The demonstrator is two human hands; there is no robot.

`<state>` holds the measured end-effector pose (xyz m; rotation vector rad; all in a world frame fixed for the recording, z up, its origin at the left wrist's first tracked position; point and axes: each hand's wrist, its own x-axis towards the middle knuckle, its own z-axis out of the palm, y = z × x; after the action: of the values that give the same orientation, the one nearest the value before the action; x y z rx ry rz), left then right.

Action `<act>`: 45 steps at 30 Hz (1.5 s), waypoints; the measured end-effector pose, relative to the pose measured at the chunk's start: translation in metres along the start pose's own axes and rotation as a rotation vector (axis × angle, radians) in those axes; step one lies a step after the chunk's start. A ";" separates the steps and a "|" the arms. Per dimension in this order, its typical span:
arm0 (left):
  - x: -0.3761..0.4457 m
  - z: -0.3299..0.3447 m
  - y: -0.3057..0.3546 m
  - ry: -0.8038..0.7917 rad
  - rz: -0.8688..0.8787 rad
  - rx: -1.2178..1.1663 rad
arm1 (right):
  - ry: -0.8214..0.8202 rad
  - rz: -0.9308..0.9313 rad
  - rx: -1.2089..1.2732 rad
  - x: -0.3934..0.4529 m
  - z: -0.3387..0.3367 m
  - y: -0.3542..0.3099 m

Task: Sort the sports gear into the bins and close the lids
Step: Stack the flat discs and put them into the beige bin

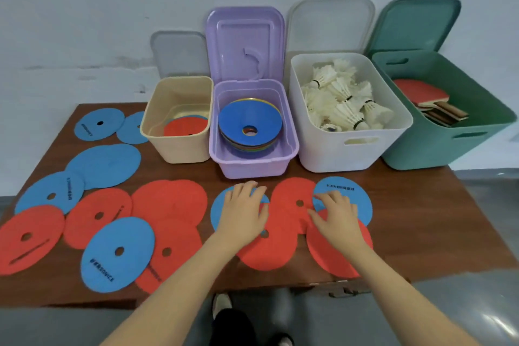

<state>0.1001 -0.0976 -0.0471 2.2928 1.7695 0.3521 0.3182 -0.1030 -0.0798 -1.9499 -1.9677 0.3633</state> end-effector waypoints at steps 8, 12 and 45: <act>-0.046 0.070 -0.011 -0.382 -0.345 0.132 | -0.290 0.069 -0.128 -0.033 0.046 0.002; -0.049 0.076 -0.017 -0.370 -0.322 0.102 | -0.245 0.105 -0.120 -0.043 0.068 -0.016; -0.008 0.113 0.084 -0.383 -0.055 -0.069 | 0.061 0.672 0.059 -0.068 0.034 0.072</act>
<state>0.2118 -0.1295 -0.1279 2.0879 1.5946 -0.0368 0.3693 -0.1670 -0.1454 -2.5007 -1.1952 0.5059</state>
